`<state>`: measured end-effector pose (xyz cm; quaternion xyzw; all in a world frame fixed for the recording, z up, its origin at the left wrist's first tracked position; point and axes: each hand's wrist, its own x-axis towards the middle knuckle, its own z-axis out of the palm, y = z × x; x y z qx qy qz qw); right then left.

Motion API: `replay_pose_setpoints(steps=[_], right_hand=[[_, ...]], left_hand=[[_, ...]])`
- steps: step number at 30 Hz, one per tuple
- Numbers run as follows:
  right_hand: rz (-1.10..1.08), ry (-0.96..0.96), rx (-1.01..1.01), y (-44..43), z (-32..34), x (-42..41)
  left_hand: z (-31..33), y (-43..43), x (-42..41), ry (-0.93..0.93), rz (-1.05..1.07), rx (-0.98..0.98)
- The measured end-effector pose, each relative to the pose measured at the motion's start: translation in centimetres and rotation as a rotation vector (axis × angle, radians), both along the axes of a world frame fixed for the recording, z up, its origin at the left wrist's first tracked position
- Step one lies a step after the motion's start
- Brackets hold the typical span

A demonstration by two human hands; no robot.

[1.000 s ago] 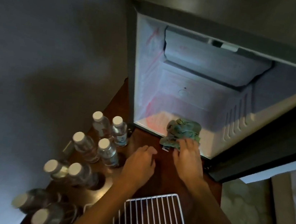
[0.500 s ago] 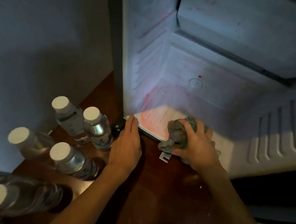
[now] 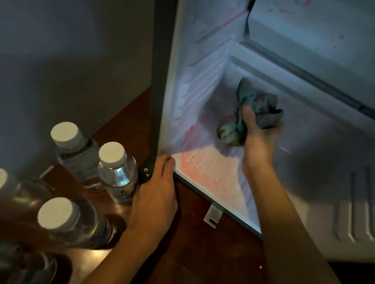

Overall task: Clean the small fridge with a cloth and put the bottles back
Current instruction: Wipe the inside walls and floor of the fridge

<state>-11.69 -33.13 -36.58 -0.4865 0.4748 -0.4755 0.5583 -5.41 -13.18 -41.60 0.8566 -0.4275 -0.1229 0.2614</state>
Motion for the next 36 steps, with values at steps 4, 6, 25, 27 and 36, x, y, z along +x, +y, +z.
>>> replay_pose_setpoints(steps=[4,6,25,27,36], right_hand=[[0.059,0.351,-0.071,-0.2,-2.6,3.7],[0.085,0.517,-0.226,0.2,-3.2,3.6],[0.221,0.519,-0.089,-0.6,-3.2,5.5],[0.287,0.463,-0.130,-0.3,-2.8,4.7],[0.511,0.572,-0.284,2.3,-4.2,2.4]], left_hand=[[0.2,-0.3,0.4,0.011,0.024,0.004],[0.2,-0.3,0.6,0.005,0.016,0.006],[0.0,-0.6,-0.1,0.023,0.011,0.134],[-0.2,-0.5,-0.1,0.028,0.007,0.126],[-0.1,-0.5,-0.2,0.000,0.003,0.125]])
